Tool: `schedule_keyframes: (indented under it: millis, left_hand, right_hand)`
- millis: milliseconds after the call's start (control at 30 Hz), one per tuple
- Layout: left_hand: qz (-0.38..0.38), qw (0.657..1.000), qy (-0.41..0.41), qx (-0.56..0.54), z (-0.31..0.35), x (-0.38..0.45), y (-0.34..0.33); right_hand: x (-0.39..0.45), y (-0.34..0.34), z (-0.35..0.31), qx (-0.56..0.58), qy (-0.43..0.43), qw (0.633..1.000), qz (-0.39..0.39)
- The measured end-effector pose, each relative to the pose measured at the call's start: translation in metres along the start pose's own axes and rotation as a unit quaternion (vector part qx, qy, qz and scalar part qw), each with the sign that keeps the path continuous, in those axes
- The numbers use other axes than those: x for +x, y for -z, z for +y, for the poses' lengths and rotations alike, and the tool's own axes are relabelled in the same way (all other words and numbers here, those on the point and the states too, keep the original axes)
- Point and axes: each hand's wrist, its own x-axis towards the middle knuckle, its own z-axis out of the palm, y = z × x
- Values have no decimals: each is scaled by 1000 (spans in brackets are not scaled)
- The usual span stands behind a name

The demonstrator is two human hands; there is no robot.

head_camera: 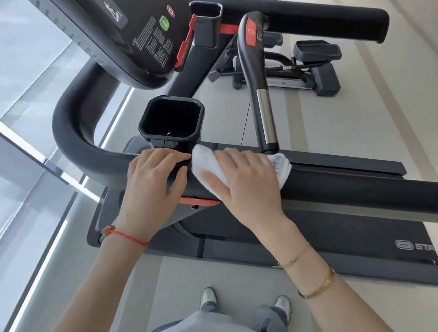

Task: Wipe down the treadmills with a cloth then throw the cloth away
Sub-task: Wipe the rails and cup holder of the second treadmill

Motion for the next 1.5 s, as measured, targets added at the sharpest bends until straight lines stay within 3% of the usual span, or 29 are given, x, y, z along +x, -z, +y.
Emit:
schedule_keyframes:
  millis: [133, 267, 400, 567, 733, 867, 1000, 1133, 1267, 1400, 1500]
  left_hand:
    - [-9, 1000, -1, -4, 0, -1, 2]
    - [-9, 1000, 5, -7, -1, 0, 2]
    - [2, 1000, 11, -13, 1, -1, -1]
    - [9, 1000, 19, -15, 2, -1, -4]
    - [26, 999, 25, -13, 4, -1, -6]
    - [29, 999, 28, -18, 3, -1, -8]
    - [28, 999, 22, -14, 3, -1, -8]
    - [25, 1000, 16, -9, 2, -1, -6]
    - [22, 999, 22, -14, 3, -1, -5]
    - [14, 999, 22, -19, 3, -1, -3]
    - [9, 1000, 13, -6, 3, -1, -3]
  right_hand:
    - [-20, 5, 22, 19, 15, 999, 28]
    - [-40, 12, 53, 27, -38, 997, 61]
    - [-33, 9, 38, 3, -78, 995, 65]
    - [-4, -2, 1, -1, -47, 998, 28]
    - [-22, 4, 33, 19, 11, 998, 58]
    - [-35, 8, 58, 15, -54, 995, 80]
    - [-14, -1, 16, -24, -115, 992, 54]
    - [4, -11, -18, -5, -70, 997, 44]
    - [-11, -7, 7, 5, -4, 997, 77]
    - [-35, 1, 50, -7, -63, 988, 143]
    - [-34, -3, 42, -18, -127, 978, 165]
